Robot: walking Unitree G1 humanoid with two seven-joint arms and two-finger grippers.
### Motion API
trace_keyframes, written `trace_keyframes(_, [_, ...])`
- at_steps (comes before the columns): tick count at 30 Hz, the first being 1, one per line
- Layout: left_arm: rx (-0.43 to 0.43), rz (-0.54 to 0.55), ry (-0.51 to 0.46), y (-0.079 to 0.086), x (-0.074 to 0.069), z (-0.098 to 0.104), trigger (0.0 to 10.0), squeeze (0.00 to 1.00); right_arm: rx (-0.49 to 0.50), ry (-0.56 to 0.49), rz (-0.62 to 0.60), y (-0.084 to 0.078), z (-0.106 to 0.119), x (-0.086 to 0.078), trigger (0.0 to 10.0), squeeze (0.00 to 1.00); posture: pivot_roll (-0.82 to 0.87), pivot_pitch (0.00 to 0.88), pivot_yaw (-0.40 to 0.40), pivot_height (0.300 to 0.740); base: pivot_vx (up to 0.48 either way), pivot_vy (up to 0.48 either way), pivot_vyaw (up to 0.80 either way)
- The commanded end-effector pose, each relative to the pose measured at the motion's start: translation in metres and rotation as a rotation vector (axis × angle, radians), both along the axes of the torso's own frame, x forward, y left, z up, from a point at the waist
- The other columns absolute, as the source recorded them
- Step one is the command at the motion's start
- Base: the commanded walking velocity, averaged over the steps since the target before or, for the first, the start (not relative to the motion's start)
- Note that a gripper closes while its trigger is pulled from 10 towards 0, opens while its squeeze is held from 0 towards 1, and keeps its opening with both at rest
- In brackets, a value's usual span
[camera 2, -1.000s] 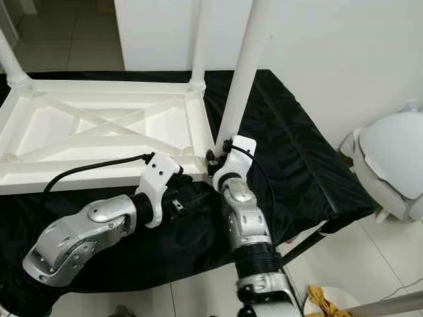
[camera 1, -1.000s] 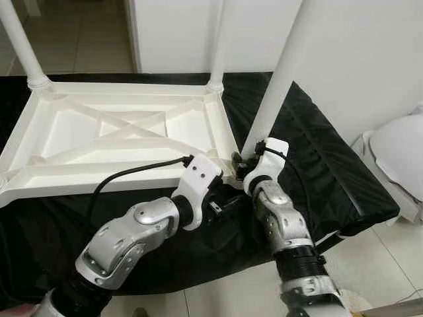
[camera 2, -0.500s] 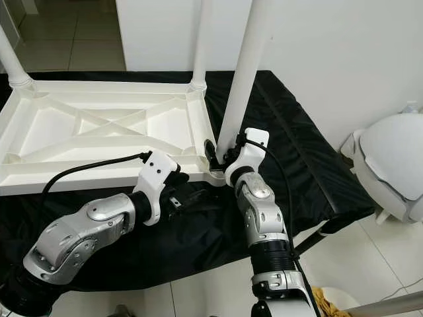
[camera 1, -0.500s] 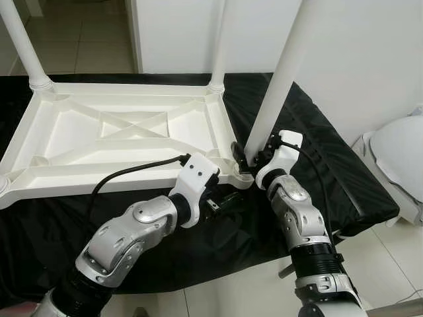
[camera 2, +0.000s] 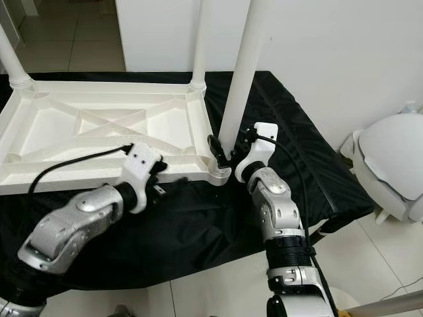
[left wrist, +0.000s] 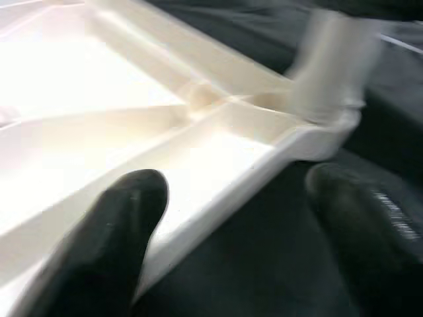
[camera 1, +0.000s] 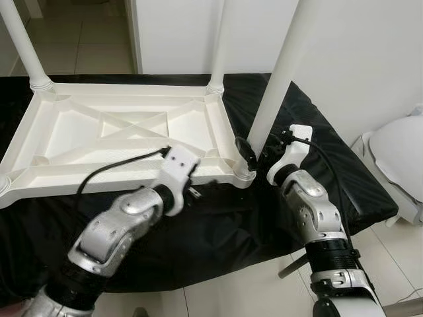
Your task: Building children table
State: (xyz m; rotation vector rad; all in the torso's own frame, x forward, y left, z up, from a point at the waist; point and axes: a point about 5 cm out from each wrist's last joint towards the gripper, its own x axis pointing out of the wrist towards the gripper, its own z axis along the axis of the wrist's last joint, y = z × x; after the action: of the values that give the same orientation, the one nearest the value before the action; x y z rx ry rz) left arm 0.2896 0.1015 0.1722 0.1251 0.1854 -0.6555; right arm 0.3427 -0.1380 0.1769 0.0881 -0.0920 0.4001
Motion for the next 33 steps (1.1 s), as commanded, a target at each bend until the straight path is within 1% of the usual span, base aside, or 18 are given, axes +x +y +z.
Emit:
trace_keyframes(1, [-0.049,0.006,0.025,-0.002,0.001,0.0,10.0,1.0,-0.001,-0.006,-0.001,-0.003,0.001,0.002,10.0,0.0,0.01,0.055,-0.09,0.74,0.0,0.0,0.0])
trace_keyframes(7, [-0.028,0.033,-0.003,-0.001,0.003,0.001,10.0,1.0,-0.008,-0.003,0.023,-0.004,-0.001,0.001,10.0,0.0,0.01,0.055,-0.088,0.74,0.0,0.0,0.0])
trace_keyframes(10, [-0.007,0.055,-0.041,0.003,0.006,0.003,10.0,1.0,-0.013,-0.002,0.036,-0.004,-0.002,0.001,10.0,0.0,0.01,0.056,-0.087,0.74,0.0,0.0,0.0])
trace_keyframes(13, [-0.004,0.065,-0.059,0.005,0.007,0.004,10.0,1.0,-0.01,-0.001,0.04,-0.004,-0.002,0.001,10.0,0.0,0.01,0.056,-0.087,0.74,0.0,0.0,0.0])
trace_keyframes(14, [-0.033,0.062,-0.062,0.006,0.006,0.006,0.0,0.0,-0.015,-0.002,0.042,-0.004,-0.003,0.002,10.0,0.0,0.01,0.057,-0.088,0.74,0.0,0.0,0.0])
trace_keyframes(16, [-0.053,0.058,-0.08,0.007,0.006,0.009,0.0,0.0,-0.015,0.0,0.046,-0.004,-0.003,0.002,10.0,0.0,0.01,0.058,-0.087,0.74,0.0,0.0,0.0])
trace_keyframes(19, [-0.05,0.05,-0.087,0.007,0.005,0.01,0.0,0.0,-0.016,0.0,0.048,-0.004,-0.004,0.002,10.0,0.0,0.01,0.057,-0.087,0.74,0.0,0.0,0.0])
trace_keyframes(20, [-0.039,0.03,-0.112,0.007,0.003,0.013,0.0,0.0,-0.023,-0.002,0.056,-0.005,-0.004,0.001,10.0,0.0,0.01,0.058,-0.086,0.74,0.0,0.0,0.0])
trace_keyframes(25, [-0.047,0.018,-0.104,0.006,0.001,0.013,0.0,0.0,-0.029,-0.002,0.061,-0.007,-0.004,0.002,10.0,0.0,0.01,0.059,-0.085,0.74,0.0,0.0,0.0])
trace_keyframes(33, [-0.032,0.027,-0.106,0.01,0.0,0.013,0.0,0.0,-0.028,-0.011,0.069,-0.006,-0.003,0.004,10.0,0.0,0.02,0.063,-0.087,0.74,0.0,0.0,0.0])
